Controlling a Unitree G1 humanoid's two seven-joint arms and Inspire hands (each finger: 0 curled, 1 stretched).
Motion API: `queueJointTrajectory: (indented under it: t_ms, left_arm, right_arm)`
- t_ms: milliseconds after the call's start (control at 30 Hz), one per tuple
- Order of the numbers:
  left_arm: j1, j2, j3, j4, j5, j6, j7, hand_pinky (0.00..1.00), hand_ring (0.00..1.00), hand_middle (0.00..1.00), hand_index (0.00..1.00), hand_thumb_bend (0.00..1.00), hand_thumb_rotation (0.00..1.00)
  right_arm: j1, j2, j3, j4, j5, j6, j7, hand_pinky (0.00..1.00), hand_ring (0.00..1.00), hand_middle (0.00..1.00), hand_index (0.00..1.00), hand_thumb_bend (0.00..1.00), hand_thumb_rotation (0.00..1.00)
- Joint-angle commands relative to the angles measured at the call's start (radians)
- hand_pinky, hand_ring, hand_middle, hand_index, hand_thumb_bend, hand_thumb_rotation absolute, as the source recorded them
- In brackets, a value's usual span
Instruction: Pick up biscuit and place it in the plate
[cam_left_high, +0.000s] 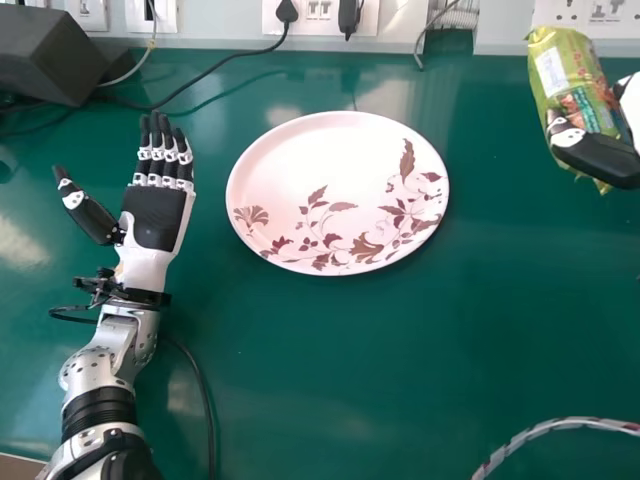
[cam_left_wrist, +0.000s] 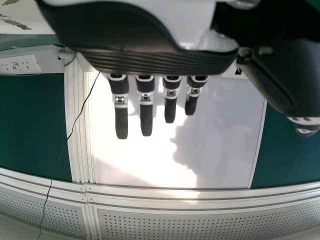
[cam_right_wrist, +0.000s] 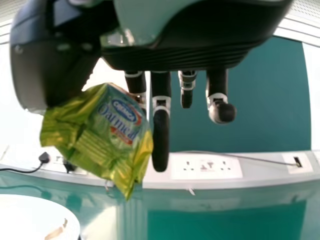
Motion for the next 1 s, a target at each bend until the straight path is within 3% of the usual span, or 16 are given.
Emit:
queueJointTrajectory:
  t_ms: [0,600,967]
  left_arm:
    - [0.077,-0.03,0.009,0.051,0.019,-0.005,-0.001,0.67,0.81,0.94,1.0,1.0,0.74]
    - [0.068,-0.033,0.016,0.071,0.012,-0.005,-0.004,0.61,0.78,0.95,1.0,1.0,0.77]
    - [0.062,-0.026,0.014,0.078,0.016,-0.009,-0.004,0.66,0.78,0.94,1.0,1.0,0.77]
  right_arm:
    - [-0.024,0.004,-0.013,-0.019,0.012,-0.019,-0.012,0.04,0.17,0.31,0.53,0.52,0.42]
    - [-0.119,0.035,0.044,0.004,-0.025,-0.087,0.008,0.03,0.16,0.3,0.52,0.52,0.43]
    - [-0.129,0.08,0.061,0.006,-0.016,-0.127,-0.03,0.03,0.15,0.29,0.52,0.52,0.41]
